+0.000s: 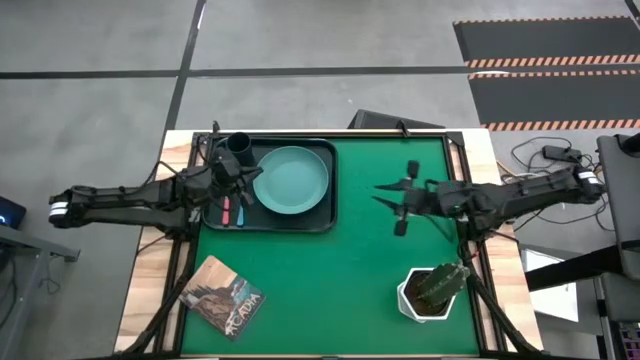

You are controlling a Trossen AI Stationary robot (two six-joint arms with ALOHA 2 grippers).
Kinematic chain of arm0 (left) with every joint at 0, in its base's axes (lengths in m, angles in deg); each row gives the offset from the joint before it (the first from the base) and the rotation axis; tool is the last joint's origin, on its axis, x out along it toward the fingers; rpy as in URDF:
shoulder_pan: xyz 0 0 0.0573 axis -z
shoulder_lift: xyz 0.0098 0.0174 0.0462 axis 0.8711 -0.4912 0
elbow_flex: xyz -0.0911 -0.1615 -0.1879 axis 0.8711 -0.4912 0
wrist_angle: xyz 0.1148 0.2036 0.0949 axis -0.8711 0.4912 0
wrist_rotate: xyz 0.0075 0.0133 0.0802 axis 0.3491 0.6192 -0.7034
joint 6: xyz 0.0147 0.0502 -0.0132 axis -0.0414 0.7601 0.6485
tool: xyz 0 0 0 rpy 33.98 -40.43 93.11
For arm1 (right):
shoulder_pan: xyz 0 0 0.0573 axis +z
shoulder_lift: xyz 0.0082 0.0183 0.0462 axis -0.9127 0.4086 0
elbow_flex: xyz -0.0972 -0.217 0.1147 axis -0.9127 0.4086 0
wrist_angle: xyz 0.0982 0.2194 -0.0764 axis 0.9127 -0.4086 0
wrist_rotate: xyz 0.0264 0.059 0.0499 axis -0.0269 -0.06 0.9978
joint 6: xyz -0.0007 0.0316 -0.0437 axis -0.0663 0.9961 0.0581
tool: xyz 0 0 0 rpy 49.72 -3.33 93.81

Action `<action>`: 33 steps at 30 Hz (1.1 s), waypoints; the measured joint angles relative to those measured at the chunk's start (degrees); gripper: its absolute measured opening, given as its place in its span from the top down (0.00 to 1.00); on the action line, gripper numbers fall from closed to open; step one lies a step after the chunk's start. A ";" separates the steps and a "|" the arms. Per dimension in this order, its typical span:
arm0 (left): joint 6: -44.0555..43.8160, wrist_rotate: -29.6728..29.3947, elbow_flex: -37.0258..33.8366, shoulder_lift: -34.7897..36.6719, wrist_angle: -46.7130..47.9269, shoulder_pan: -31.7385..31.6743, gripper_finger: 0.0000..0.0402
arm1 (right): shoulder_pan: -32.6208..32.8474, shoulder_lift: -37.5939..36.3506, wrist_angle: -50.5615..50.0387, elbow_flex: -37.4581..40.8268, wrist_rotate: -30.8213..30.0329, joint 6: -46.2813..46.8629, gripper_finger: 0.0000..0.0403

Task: Pick and place plate/cup/fork/spoon on tray
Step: Return to Home Position

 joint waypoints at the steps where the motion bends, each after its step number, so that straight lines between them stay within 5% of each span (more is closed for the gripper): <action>1: 0.01 1.96 0.00 0.43 -0.03 0.00 1.00 | 0.00 -2.10 0.91 1.99 -0.02 -0.24 0.75; 10: 3.94 24.45 0.00 6.45 0.09 0.07 1.00 | -0.02 -18.28 3.64 13.21 -1.55 -3.10 0.75; 33: 5.92 25.32 -15.56 31.68 -4.90 0.00 1.00 | -0.07 -46.88 3.87 32.38 -8.30 -10.13 0.83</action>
